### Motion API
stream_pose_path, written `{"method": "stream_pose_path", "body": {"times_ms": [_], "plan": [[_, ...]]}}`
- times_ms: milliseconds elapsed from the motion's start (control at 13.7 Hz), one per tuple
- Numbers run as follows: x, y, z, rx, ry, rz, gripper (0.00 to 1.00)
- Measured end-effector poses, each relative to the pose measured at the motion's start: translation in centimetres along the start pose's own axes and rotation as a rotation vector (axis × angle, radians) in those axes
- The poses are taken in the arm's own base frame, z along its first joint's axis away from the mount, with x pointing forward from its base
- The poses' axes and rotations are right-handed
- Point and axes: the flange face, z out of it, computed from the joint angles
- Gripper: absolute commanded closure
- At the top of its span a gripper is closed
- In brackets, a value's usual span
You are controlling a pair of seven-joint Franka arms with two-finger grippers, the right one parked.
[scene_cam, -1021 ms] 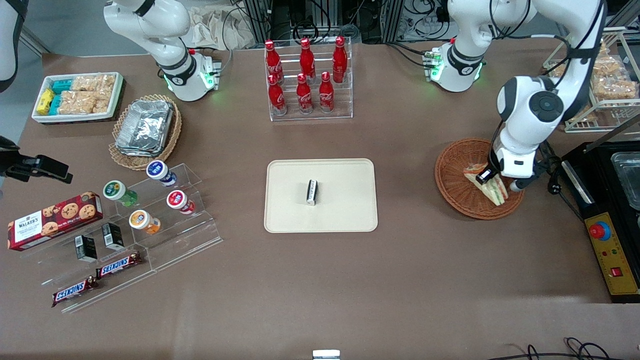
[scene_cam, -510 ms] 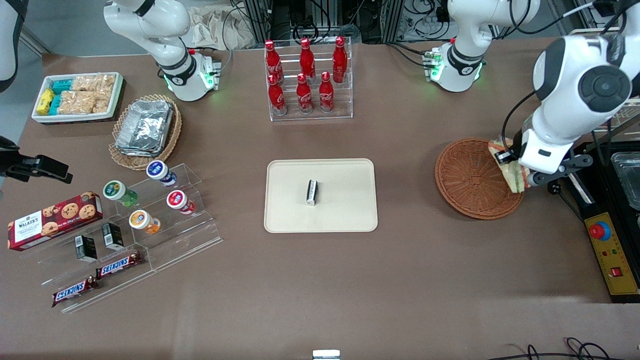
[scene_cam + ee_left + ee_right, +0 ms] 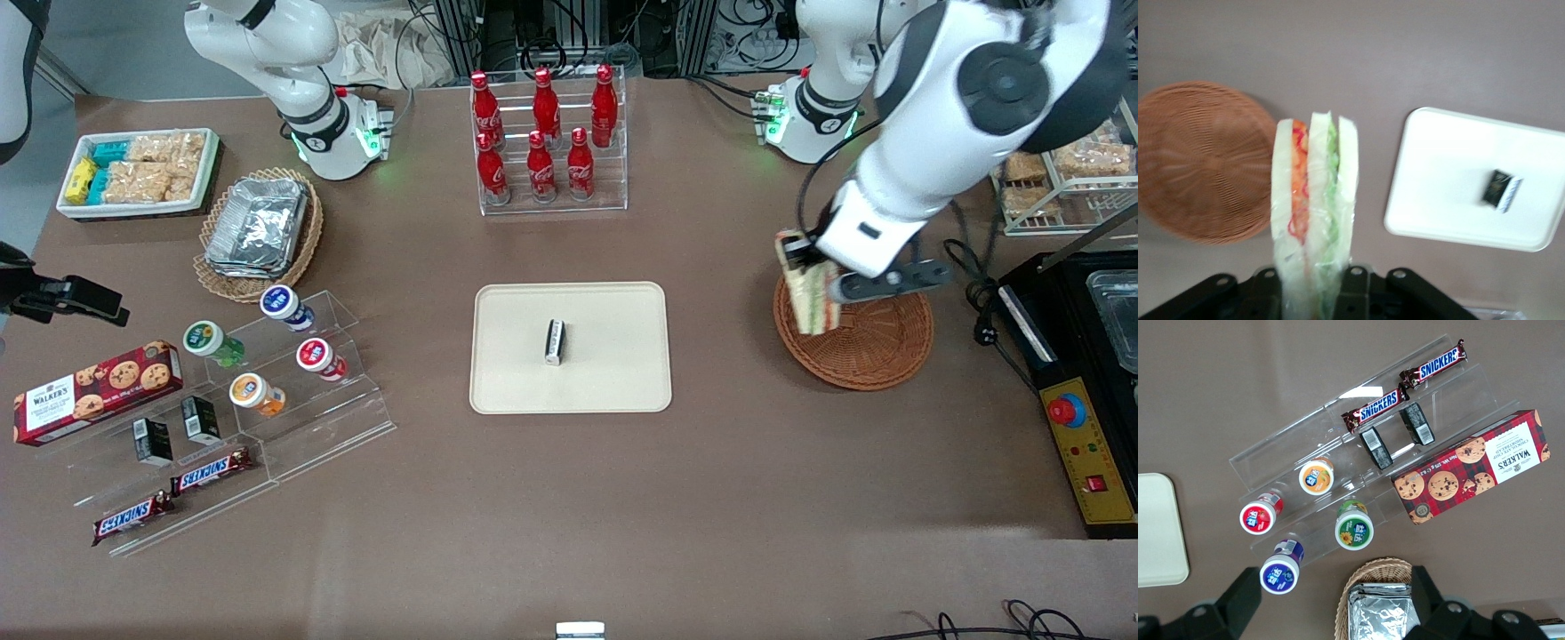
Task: Place sandwich from basket to tray
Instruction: 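Carry the sandwich over to the white tray beside the black item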
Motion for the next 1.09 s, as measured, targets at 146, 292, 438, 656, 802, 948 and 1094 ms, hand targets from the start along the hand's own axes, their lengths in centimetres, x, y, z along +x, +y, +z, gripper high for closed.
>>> {"method": "stream_pose_path", "body": {"times_ms": [146, 292, 438, 656, 802, 948, 1094], "plan": [[0.2, 4.2, 4.5, -0.03, 0.004, 0.02, 1.0], [0.3, 7.2, 10.1, -0.046, -0.011, 0.056, 1.0], [0.1, 9.0, 15.8, -0.022, -0.025, 0.112, 1.0], [-1.6, 11.4, 23.1, 0.077, -0.026, 0.211, 1.0], [-2.1, 12.9, 26.8, 0.071, 0.011, 0.205, 1.0], [-2.7, 13.8, 29.5, 0.061, 0.025, 0.198, 0.99], [-2.9, 14.1, 30.6, 0.065, 0.025, 0.2, 0.01]]}}
